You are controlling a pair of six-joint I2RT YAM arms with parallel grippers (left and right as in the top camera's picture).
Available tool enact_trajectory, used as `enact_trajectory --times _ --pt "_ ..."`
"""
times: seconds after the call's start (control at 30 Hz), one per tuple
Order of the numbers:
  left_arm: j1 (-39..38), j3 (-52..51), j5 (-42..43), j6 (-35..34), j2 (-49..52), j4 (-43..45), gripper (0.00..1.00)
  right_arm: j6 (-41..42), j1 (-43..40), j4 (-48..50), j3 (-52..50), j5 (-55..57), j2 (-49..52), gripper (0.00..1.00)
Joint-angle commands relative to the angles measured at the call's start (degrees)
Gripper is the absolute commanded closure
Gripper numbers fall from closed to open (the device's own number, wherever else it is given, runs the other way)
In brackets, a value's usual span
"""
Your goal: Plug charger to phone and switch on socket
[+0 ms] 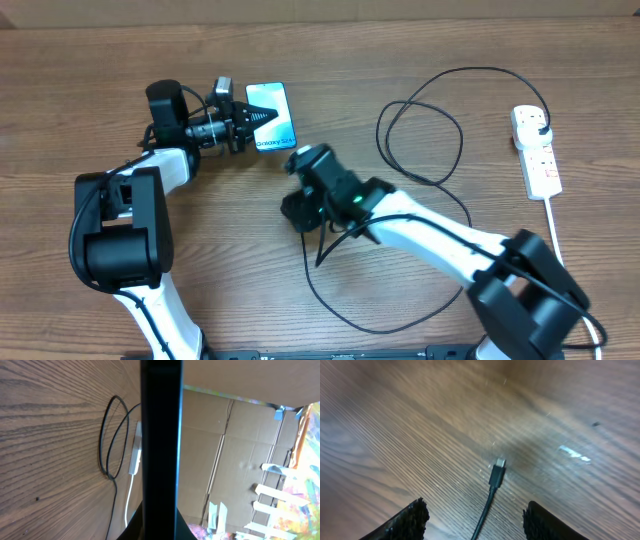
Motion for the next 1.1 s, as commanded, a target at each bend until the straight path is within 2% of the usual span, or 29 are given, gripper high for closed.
enact_trajectory --times 0.0,0.13,0.67,0.77,0.87,1.07 --pt "-0.1 1.0 1.7 1.2 -0.2 0.3 0.96 -2.7 0.9 0.2 -0.2 6.3 3.7 0.39" --pt "-0.1 1.0 1.3 1.2 -0.2 0.3 0.96 -3.7 1.0 1.6 -0.2 6.3 5.3 0.42" --pt "-0.1 1.0 1.3 1.2 -0.2 0.3 0.96 -3.7 1.2 6.9 -0.2 6.4 11.5 0.44" --pt "-0.1 1.0 1.3 1.2 -0.2 0.3 0.96 -4.9 1.9 6.8 -0.1 6.9 11.7 0.36" --pt "0.0 1.0 1.2 1.2 -0.2 0.3 0.96 -4.9 3.3 6.7 -0.1 8.9 11.7 0.21" --pt "1.3 1.0 1.8 1.2 -0.2 0.3 0.96 -6.2 5.9 6.6 -0.1 11.6 11.8 0.19"
